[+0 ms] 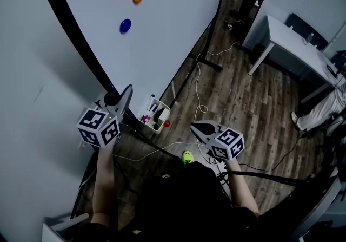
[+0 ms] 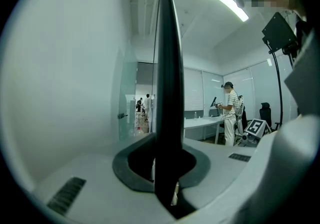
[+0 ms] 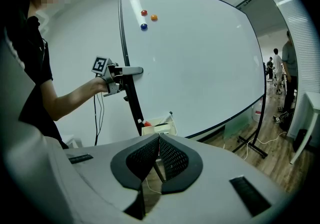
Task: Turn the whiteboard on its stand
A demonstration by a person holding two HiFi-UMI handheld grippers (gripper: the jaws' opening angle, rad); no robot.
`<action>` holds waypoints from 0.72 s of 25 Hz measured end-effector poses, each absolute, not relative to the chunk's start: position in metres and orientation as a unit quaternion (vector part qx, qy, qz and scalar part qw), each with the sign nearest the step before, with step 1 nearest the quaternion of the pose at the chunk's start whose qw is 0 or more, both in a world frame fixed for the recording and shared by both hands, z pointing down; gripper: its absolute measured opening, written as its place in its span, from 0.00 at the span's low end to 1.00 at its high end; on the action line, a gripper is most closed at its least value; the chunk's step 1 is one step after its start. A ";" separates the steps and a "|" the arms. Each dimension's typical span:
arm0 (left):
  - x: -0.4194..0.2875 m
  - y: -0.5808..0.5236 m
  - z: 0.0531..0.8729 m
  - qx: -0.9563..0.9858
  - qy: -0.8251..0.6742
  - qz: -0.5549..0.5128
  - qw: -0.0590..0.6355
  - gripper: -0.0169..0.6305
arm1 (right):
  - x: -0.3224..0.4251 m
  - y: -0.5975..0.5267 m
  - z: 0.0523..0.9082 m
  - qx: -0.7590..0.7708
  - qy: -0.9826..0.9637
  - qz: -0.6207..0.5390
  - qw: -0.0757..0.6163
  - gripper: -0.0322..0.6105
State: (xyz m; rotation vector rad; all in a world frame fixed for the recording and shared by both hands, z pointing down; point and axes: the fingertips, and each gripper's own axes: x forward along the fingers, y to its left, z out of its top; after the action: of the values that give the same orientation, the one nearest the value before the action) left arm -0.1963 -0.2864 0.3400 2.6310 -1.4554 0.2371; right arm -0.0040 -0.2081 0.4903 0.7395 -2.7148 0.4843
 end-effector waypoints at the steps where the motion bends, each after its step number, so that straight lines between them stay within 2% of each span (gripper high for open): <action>1: -0.193 -0.288 0.338 0.870 -0.483 0.079 0.062 0.10 | -0.001 -0.206 0.489 0.259 -0.940 0.171 0.142 0.05; 18: -0.183 -0.300 0.342 0.880 -0.462 0.107 0.019 0.11 | 0.008 -0.196 0.504 0.298 -0.927 0.187 0.130 0.05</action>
State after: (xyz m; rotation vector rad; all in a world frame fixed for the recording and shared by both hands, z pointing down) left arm -0.1834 -0.2995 0.3420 2.7318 -1.4349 0.3323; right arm 0.0080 -0.1962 0.5042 0.8664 -2.6935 0.5437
